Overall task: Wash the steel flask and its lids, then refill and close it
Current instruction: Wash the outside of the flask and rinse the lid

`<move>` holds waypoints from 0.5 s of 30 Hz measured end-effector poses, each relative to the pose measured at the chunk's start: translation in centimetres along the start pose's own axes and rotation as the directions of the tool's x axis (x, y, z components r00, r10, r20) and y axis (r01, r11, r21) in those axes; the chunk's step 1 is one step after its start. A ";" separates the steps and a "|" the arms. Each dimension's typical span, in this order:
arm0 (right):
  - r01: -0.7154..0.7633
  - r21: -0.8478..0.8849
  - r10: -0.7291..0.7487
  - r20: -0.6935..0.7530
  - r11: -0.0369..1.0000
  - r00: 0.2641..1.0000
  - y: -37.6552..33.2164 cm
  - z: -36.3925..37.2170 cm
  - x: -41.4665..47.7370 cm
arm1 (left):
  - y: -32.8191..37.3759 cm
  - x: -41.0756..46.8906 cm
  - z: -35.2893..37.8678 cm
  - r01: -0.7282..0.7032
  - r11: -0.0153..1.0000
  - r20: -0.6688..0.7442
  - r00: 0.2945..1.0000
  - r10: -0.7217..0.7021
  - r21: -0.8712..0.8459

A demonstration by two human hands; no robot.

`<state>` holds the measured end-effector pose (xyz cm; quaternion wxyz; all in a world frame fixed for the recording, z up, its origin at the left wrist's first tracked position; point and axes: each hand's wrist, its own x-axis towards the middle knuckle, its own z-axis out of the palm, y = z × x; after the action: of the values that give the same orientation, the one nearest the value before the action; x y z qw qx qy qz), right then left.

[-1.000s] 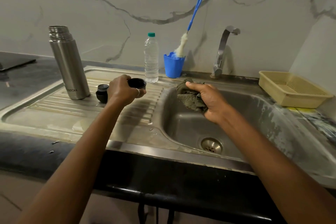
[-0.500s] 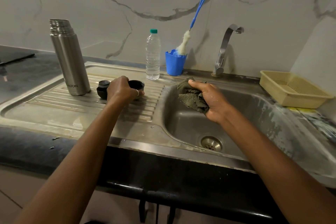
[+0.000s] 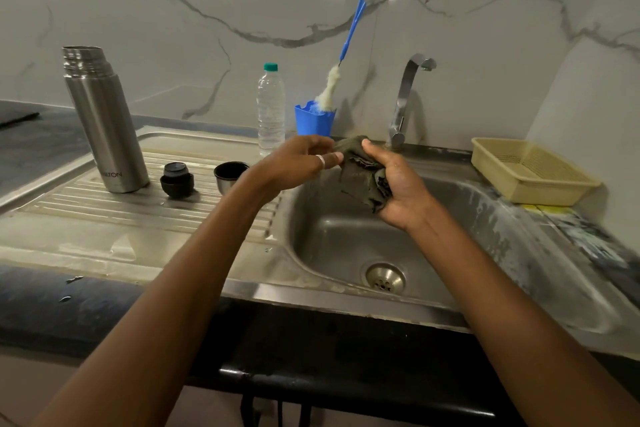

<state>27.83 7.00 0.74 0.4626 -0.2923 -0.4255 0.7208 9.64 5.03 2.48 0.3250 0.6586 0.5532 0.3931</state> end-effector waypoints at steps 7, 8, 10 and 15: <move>0.118 -0.230 -0.130 -0.040 0.966 0.991 -1.1 -1.5 0.1 | 1.0 1.1 1.1 -0.021 0.951 -0.034 0.999 0.011 -0.308; 0.128 -0.305 -0.151 -0.055 0.944 0.987 -1.3 -1.8 0.1 | 1.0 1.1 1.0 -0.019 0.950 -0.033 0.999 0.009 -0.310; 0.107 -0.427 -0.152 -0.072 0.898 0.986 -1.7 -2.2 -0.1 | 1.1 1.1 1.0 -0.022 0.960 -0.046 0.999 0.010 -0.279; 0.127 -0.587 -0.174 -0.025 0.799 0.984 -2.0 -2.5 -0.7 | 1.3 1.0 1.3 -0.025 0.976 -0.064 0.998 0.011 -0.216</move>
<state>30.96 7.68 1.41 0.4225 -0.4131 -0.6295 0.5046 11.44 5.75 3.12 0.3737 0.6117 0.5110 0.4744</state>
